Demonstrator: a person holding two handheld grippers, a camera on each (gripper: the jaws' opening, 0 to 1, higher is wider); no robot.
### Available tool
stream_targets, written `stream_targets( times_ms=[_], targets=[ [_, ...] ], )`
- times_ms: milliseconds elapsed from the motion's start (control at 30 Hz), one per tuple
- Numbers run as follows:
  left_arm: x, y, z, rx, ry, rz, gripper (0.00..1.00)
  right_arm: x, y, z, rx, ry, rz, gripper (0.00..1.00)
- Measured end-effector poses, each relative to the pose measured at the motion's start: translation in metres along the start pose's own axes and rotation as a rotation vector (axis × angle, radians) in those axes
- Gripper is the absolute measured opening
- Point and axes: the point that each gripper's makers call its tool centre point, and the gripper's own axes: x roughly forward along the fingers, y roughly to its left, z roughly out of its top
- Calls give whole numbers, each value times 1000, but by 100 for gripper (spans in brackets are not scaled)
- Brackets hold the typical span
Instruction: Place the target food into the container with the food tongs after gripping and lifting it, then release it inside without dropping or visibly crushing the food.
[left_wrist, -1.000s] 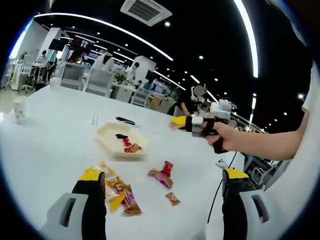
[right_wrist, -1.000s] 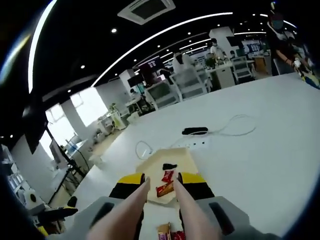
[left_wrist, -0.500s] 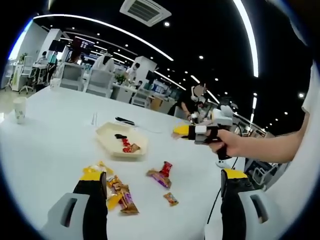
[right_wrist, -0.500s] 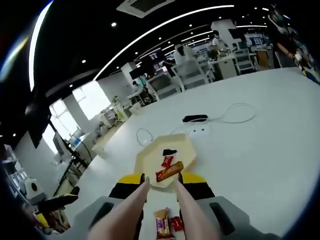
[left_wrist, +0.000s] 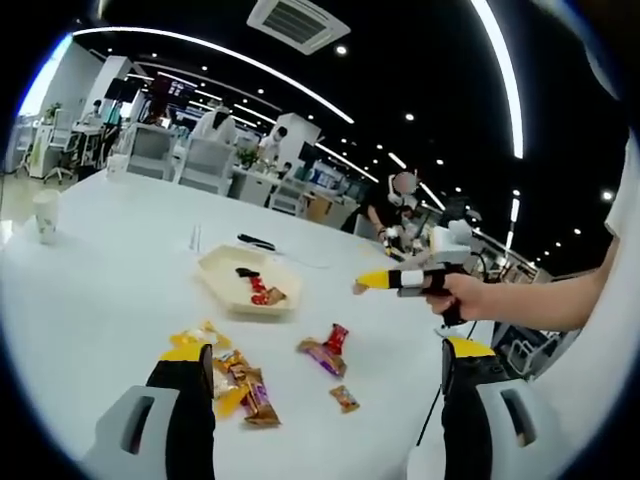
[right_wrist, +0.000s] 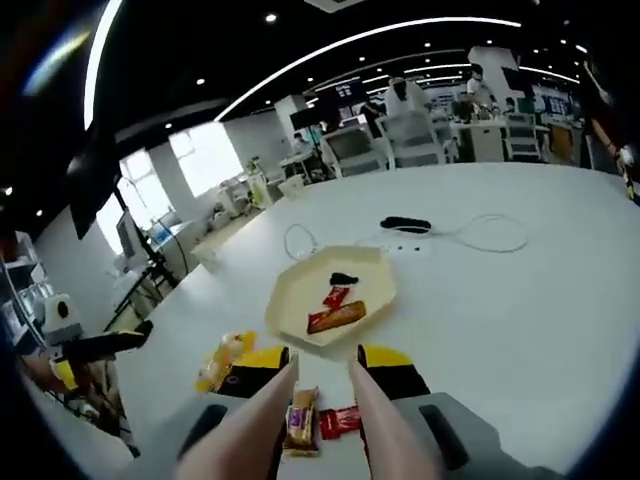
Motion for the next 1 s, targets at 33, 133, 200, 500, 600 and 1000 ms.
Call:
stream_targets(
  times_ms=[33,133,200,500,600,1000],
  targets=[
    [-1,1,2,6,4,3,95,0,-2,-2,7,9,5,27],
    [-3,3,6,18,1,11,95,-2,3,-3,50,0,51,27],
    [-3,6,7,15,-7,20,95,-3,2,-6,43,5,46,27],
    [-1,3,4,-10,-17,31,95,2,3,-16,132,-5,40,27],
    [0,7,-2,-23,-12,35,95,4,11,-19,124,-1,47,27],
    [1,13,16,-97,-73,34,94,9,17,-34,58,30,-13,27]
  ],
)
